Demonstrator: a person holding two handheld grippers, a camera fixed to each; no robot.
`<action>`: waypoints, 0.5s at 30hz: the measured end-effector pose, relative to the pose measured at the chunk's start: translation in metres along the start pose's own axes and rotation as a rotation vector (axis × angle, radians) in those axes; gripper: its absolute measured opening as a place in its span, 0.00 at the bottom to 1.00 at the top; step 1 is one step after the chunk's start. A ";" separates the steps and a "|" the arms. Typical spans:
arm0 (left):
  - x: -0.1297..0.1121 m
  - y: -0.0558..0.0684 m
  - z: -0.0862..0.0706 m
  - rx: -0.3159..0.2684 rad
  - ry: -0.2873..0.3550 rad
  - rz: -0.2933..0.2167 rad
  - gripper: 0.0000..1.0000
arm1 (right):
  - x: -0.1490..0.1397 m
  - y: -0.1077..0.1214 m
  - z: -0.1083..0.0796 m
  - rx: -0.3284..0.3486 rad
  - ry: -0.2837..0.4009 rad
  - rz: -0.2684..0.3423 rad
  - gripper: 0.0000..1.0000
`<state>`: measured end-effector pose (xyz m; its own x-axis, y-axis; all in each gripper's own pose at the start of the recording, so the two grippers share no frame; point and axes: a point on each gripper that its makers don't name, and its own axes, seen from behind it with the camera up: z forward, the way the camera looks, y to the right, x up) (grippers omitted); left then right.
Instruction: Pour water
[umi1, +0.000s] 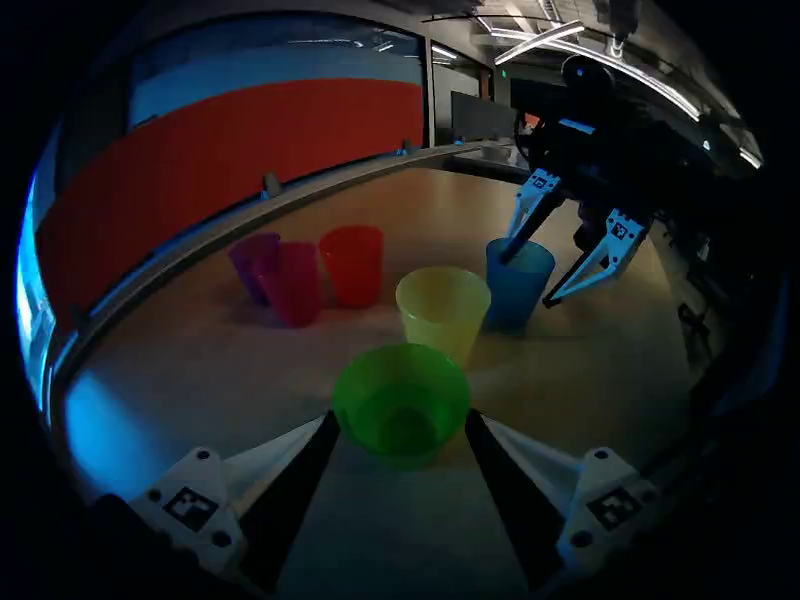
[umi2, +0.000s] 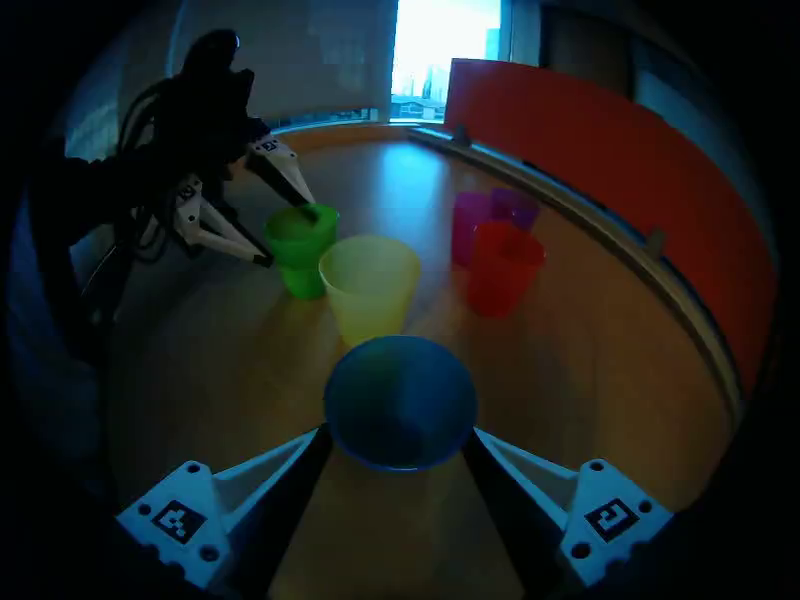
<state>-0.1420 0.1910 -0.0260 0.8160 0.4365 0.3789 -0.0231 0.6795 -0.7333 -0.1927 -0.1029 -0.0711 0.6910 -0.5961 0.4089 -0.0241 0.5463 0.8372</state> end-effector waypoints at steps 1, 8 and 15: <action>0.000 -0.001 -0.001 0.004 0.000 0.000 0.94 | -0.001 -0.001 -0.001 -0.001 0.000 0.002 0.98; -0.004 -0.002 -0.010 0.030 0.006 -0.007 0.94 | -0.009 -0.003 -0.007 -0.016 0.003 0.020 0.98; -0.010 -0.003 -0.021 0.057 0.011 -0.012 0.94 | -0.018 -0.004 -0.018 -0.044 0.004 0.041 0.98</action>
<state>-0.1375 0.1725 -0.0395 0.8229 0.4216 0.3808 -0.0458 0.7174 -0.6952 -0.1921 -0.0832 -0.0881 0.6931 -0.5704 0.4408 -0.0210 0.5952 0.8033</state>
